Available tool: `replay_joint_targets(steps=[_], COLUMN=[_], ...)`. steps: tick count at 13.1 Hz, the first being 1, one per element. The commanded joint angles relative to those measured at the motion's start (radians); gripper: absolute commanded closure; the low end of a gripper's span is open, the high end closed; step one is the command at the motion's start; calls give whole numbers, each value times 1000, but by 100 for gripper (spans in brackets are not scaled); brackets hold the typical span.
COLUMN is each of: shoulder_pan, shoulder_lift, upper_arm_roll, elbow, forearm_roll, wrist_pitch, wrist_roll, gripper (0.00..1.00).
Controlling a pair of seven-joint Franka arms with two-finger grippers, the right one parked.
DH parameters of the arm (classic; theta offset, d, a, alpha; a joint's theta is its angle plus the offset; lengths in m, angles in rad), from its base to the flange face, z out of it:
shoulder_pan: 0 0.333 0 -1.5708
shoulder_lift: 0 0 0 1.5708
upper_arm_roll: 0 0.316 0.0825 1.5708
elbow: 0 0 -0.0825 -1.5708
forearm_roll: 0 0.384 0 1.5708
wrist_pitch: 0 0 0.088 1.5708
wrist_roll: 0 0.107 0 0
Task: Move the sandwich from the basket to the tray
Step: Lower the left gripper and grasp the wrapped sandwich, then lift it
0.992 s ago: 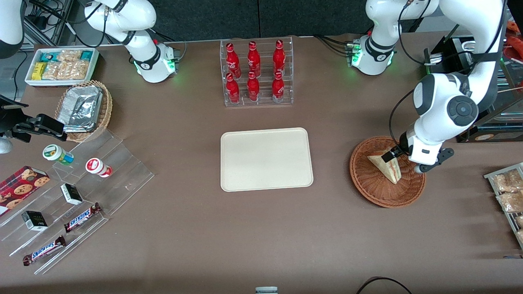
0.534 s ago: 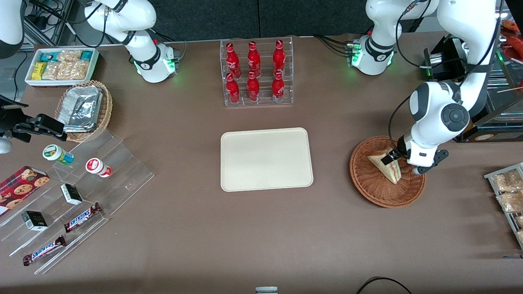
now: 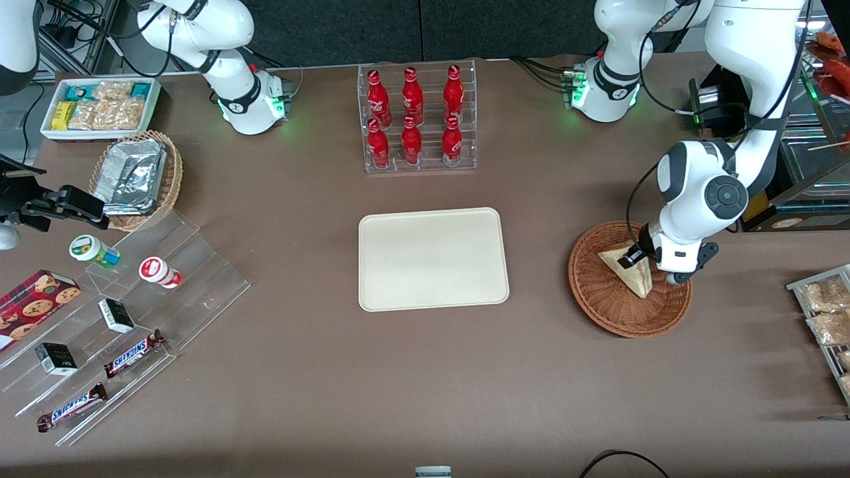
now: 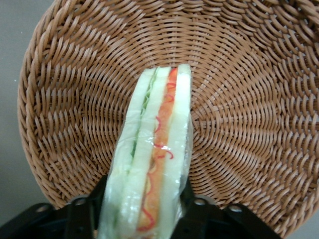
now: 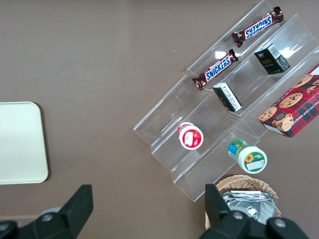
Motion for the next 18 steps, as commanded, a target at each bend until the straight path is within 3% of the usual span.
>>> replay_joint_targets(steps=[1,5,12,15,18], shoulder_pan=[0,-9,-78,-182,-314], shoulder_lift=[-2,9,5,13,16], upper_arm_roll=[-2,-4,-11,-11,-11], elbow=[-4,42,227,330,370], forearm_roll=[2,7,12,12,8], wrist_pitch=[12,-26,-295,-440,-464], wrist_roll=[-27,-66,-24,-32,-42], gripper=[100,100,100,100,100])
